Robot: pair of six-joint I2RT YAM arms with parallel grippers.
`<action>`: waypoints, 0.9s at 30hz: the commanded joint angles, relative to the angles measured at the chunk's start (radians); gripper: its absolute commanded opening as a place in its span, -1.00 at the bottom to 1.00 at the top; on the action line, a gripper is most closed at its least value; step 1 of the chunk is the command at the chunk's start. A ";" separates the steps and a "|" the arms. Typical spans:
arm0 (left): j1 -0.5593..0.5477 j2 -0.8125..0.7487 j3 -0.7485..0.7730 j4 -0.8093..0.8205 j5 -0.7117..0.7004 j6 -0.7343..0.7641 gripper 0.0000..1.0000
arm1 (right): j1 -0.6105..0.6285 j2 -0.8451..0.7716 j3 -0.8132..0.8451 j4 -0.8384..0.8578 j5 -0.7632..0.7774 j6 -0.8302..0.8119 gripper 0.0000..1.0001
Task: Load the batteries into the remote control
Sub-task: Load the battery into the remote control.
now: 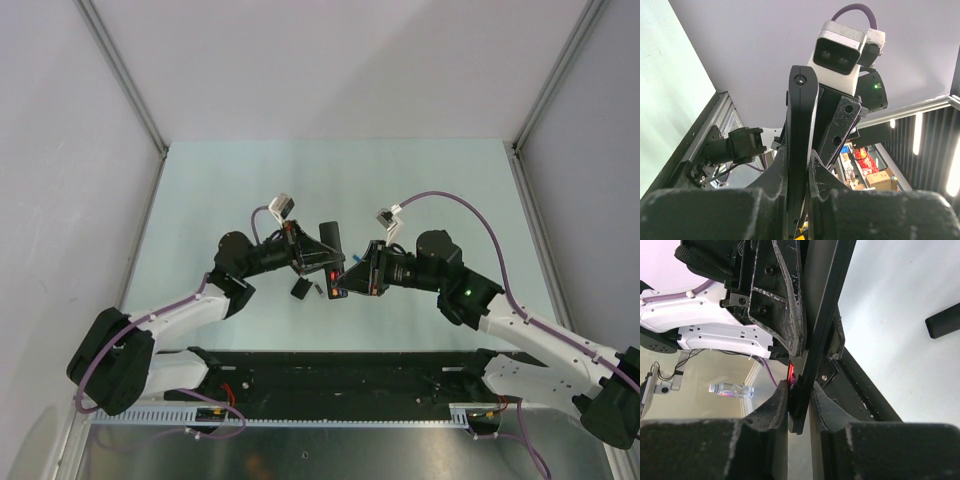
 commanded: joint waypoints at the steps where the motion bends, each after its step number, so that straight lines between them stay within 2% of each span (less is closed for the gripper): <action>1: -0.017 -0.031 0.043 0.018 0.004 -0.056 -1.00 | -0.002 0.001 -0.017 0.014 0.023 -0.065 -0.86; 2: -0.017 -0.031 0.041 0.018 0.002 -0.053 -1.00 | -0.002 0.001 -0.017 0.016 0.020 -0.060 -0.86; 5: -0.017 -0.028 0.040 0.018 0.001 -0.048 -1.00 | -0.003 0.001 -0.017 0.029 0.013 -0.051 -0.55; 6: -0.017 -0.025 0.037 0.018 0.001 -0.048 -1.00 | -0.003 0.000 -0.017 0.042 0.010 -0.034 -0.25; 9: -0.018 -0.022 0.031 0.018 -0.002 -0.042 -1.00 | -0.011 -0.007 -0.017 0.065 0.016 -0.002 0.13; 12: -0.017 -0.014 0.021 0.020 -0.007 -0.037 -1.00 | -0.022 -0.010 -0.017 0.079 0.016 0.021 0.27; 20: -0.017 -0.010 0.009 0.020 -0.010 -0.019 -1.00 | -0.045 -0.008 -0.017 0.088 0.013 0.038 0.27; 23: -0.017 -0.009 0.008 0.018 -0.009 -0.017 -1.00 | -0.048 0.015 -0.015 0.112 -0.004 0.047 0.18; 27: -0.017 -0.014 0.009 0.020 -0.006 -0.016 -1.00 | -0.048 0.045 -0.015 0.111 -0.018 0.049 -0.12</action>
